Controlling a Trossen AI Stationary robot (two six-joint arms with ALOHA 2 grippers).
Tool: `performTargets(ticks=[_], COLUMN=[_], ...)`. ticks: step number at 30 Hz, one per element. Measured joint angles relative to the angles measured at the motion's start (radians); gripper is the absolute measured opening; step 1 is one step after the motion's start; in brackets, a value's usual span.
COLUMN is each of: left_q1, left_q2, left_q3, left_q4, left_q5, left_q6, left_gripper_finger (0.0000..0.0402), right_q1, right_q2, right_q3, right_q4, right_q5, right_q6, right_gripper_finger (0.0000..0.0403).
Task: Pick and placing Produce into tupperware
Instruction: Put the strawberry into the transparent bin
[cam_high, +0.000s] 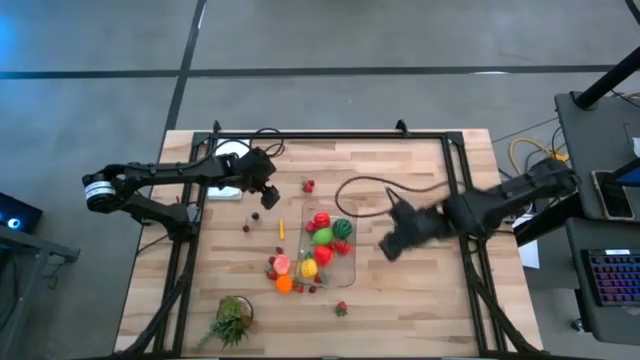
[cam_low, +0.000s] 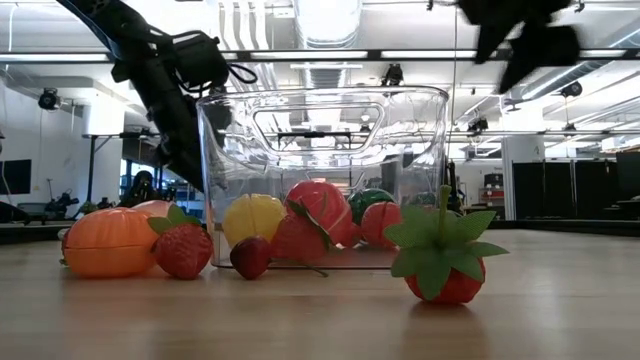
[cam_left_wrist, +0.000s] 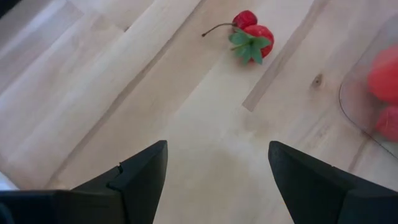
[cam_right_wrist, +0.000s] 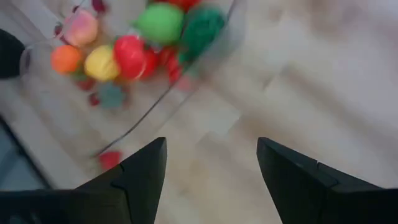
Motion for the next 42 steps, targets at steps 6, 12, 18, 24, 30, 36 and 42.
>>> performTargets(ticks=[6, 12, 18, 24, 30, 36, 42], left_q1=[0.0, 0.0, 0.0, 0.0, 0.0, 0.0, 0.0], left_q2=[0.0, 0.0, 0.0, 0.0, 0.0, 0.0, 0.0], left_q3=[0.0, 0.0, 0.0, 0.0, 0.0, 0.0, 0.0], left_q4=[0.004, 0.005, 0.003, 0.002, 0.001, 0.0, 0.003], left_q5=[0.001, 0.0, 0.001, 0.001, 0.001, 0.001, 0.001], left_q6=[0.091, 0.107, 0.107, 0.106, 0.106, 0.106, 0.106], left_gripper_finger=[0.0265, 0.0265, 0.0265, 0.0265, 0.0265, 0.0265, 0.0265], right_q1=[0.227, 0.287, 0.292, 0.313, 0.355, 0.363, 0.352], right_q2=[0.121, 0.348, 0.537, 0.66, 0.785, 0.89, 0.912], right_q3=[-0.023, 0.083, 0.248, 0.369, 0.456, 0.543, 0.595], right_q4=[0.144, 0.141, 0.145, 0.141, 0.139, 0.132, 0.064], right_q5=[0.136, 0.101, 0.077, 0.059, 0.009, 0.004, 0.014], right_q6=[0.219, 0.261, 0.203, 0.174, 0.169, 0.046, 0.057], right_gripper_finger=[0.0242, 0.0242, 0.0242, 0.0242, 0.0242, 0.0242, 0.0242])
